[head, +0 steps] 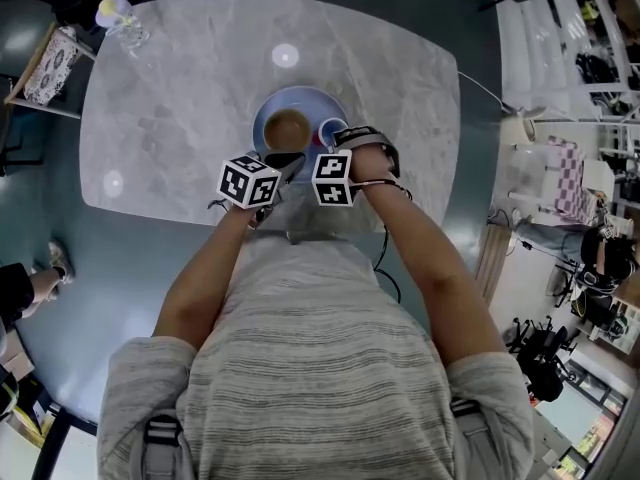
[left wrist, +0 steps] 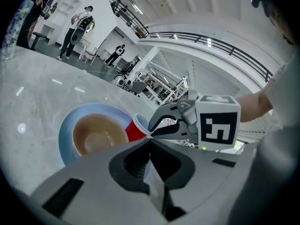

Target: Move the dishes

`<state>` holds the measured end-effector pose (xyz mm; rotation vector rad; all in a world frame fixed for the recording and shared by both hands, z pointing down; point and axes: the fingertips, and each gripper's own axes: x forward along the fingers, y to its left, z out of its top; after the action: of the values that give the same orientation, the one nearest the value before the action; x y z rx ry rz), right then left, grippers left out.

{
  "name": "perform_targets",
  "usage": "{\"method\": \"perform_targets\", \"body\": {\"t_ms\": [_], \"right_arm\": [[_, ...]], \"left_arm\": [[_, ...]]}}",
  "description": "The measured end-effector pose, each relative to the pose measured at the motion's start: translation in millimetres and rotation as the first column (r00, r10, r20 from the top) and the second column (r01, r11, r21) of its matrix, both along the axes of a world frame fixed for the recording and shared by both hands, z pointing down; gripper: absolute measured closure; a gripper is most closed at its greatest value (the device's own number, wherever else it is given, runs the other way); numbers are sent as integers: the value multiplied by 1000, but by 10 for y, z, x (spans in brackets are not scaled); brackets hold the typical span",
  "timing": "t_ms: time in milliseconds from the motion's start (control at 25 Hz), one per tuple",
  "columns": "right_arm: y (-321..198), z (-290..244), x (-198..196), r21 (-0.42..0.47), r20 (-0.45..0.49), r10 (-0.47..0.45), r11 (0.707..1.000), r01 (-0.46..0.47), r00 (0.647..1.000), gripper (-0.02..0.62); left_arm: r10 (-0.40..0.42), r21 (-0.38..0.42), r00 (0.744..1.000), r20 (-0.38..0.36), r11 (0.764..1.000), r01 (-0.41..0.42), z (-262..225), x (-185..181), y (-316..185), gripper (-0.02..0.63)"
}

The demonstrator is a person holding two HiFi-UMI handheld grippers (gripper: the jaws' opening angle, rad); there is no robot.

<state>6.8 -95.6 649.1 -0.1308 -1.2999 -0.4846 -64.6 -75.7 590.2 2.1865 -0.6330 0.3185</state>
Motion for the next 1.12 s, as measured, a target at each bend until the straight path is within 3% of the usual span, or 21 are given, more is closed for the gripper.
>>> {"method": "perform_targets", "body": {"t_ms": [360, 560, 800, 960, 1120], "right_arm": [[-27, 25, -54, 30, -15, -37, 999, 37, 999, 554], [-36, 18, -64, 14, 13, -3, 1000, 3, 1000, 502], [-41, -67, -84, 13, 106, 70, 997, -72, 992, 497], [-54, -191, -120, 7, 227, 170, 984, -176, 959, 497], [-26, -350, -129, -20, 362, 282, 955, -296, 888, 497]], "left_arm": [[-13, -1, 1000, -8, 1000, 13, -13, -54, 6, 586], [-10, -6, 1000, -11, 1000, 10, -11, -46, 6, 586], [-14, -9, 1000, -15, 1000, 14, -7, -44, -22, 586], [-11, -8, 1000, -17, 1000, 11, -15, -23, -42, 586], [-5, -3, 1000, -15, 1000, 5, -45, 4, -54, 586]]}}
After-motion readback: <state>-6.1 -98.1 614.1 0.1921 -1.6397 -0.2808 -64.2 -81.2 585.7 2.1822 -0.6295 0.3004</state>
